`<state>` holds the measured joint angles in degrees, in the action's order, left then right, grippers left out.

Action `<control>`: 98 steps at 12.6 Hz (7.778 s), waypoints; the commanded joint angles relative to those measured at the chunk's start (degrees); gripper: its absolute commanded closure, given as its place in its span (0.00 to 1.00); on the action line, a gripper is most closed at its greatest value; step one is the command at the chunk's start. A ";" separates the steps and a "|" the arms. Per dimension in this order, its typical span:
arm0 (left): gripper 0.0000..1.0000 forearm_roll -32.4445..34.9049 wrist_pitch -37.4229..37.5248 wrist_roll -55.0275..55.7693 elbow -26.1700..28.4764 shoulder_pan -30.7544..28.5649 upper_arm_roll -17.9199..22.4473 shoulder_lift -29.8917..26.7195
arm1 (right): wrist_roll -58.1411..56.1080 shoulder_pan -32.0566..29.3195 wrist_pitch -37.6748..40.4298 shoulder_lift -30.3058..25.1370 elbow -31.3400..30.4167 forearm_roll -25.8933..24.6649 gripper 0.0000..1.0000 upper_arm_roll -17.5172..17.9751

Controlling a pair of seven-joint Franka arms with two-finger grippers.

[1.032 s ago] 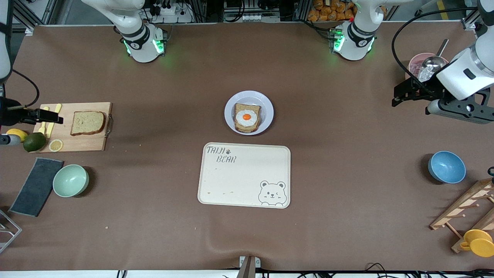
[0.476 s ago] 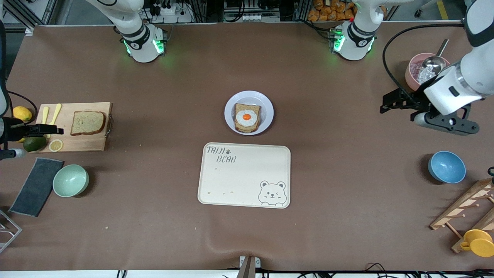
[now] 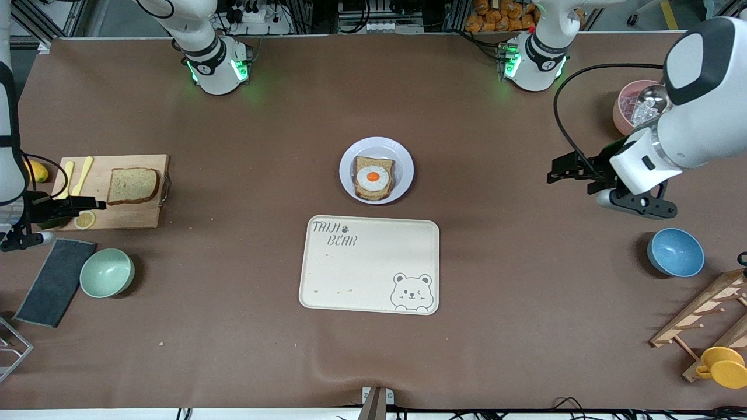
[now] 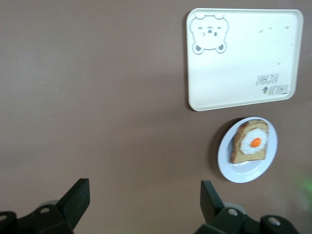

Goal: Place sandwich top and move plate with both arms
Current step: 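Reach the right gripper to the bread slice while the left gripper approaches the plate, then grasp the bread slice with the right gripper and lift it off the board, then carry the bread over the plate with the right gripper while the left gripper nears, then lower the bread onto the egg toast and open the right gripper, then withdraw the right gripper while the left gripper grips the plate rim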

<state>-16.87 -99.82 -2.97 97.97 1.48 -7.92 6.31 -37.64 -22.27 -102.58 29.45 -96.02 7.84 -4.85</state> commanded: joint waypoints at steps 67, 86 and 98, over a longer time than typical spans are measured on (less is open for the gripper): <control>0.00 -71.10 -20.59 -63.19 37.91 4.23 -4.21 15.57 | 29.29 59.36 -18.71 -1.41 -16.39 48.67 1.00 1.78; 0.00 -92.64 -21.12 -78.59 34.40 13.46 -5.26 24.81 | 39.40 53.93 4.55 -3.52 6.26 15.71 0.00 -18.70; 0.90 -102.91 -21.12 -90.70 33.08 16.62 -5.26 29.89 | 19.16 24.99 12.47 -7.47 17.07 3.94 0.00 -8.33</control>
<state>-116.00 -120.35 -89.05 131.95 17.30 -13.11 34.15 -22.28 2.89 -93.14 24.55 -81.48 15.64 -15.70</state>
